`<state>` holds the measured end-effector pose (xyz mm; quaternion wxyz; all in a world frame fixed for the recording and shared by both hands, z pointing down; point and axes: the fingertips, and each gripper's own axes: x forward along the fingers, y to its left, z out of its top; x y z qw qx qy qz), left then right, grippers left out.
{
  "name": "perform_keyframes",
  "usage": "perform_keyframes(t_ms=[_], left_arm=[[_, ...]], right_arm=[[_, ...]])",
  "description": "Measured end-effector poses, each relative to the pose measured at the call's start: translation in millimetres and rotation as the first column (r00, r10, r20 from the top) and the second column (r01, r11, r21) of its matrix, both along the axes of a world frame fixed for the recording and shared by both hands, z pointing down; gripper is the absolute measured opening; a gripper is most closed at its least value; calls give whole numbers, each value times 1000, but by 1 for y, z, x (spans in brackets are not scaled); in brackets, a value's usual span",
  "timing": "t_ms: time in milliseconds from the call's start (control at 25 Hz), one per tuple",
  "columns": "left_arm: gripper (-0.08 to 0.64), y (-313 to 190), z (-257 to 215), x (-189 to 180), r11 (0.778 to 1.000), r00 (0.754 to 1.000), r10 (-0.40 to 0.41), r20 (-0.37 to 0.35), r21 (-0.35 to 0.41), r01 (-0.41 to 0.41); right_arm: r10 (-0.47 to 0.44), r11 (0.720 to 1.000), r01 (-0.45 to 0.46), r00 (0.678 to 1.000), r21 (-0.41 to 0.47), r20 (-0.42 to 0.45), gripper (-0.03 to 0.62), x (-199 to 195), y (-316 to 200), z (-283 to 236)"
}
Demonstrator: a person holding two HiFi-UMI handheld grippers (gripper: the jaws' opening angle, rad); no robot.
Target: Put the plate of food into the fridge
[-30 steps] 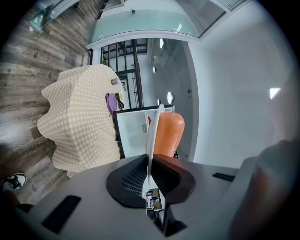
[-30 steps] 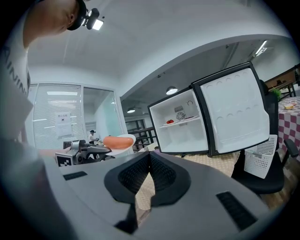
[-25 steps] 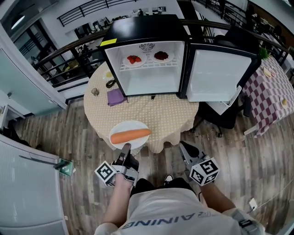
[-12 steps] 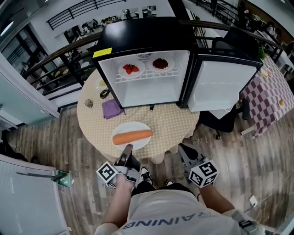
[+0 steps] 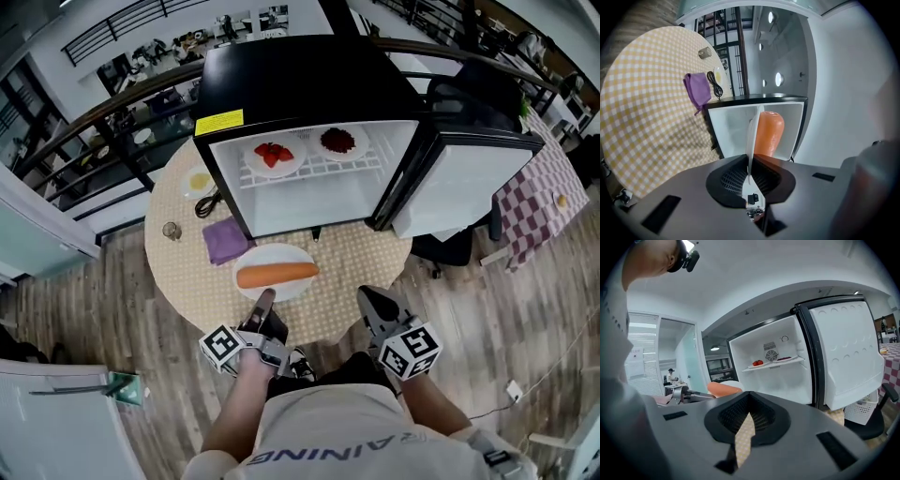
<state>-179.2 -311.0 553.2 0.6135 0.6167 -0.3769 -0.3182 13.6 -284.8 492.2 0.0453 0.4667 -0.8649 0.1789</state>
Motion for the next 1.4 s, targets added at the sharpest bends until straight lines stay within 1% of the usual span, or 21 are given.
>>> perform_keyframes(t_ms=[80,160,240,320,520,680,800,920,1120,1280,1400], left_arm=[[29,-8,4,-1,1000,1000,7,0,-8,-7],[29,-12,12,-1,999,1000,11,15,-33,-11],[28,-19,17,0,999,1000,6,31,-36,-5],[29,-32,23,2,999,999,-2,54,-34,4],[29,-67,40,14,998,997,-29,65,-52,32],[29,-100,57,24,996,995,-52,88,-74,58],[29,-120,72,28,990,994,-78,76,-108,86],[29,-141,82,34,986,992,-104,70,-124,112],[29,-175,102,46,977,991,-118,68,-170,128],[31,-201,109,49,972,987,-126,97,-187,143],[31,-217,115,48,963,982,-164,96,-200,181]], right_arm=[[7,1000,-7,1000,-16,-4,20,-3,-1,5],[10,1000,-10,1000,-27,-7,20,-3,-3,7],[4,999,-4,1000,-33,-4,20,-4,-6,9],[-8,999,8,1000,-35,-5,20,-3,-11,10],[-33,998,33,999,-46,-5,20,3,-18,12],[-43,997,42,999,-63,-7,20,13,-23,18],[-52,996,51,999,-76,-5,20,16,-25,22],[-60,995,60,998,-85,1,20,17,-28,25],[-69,993,69,998,-100,7,20,21,-33,28],[-66,992,67,998,-107,6,20,28,-38,32],[-60,991,60,998,-116,4,20,35,-42,35]])
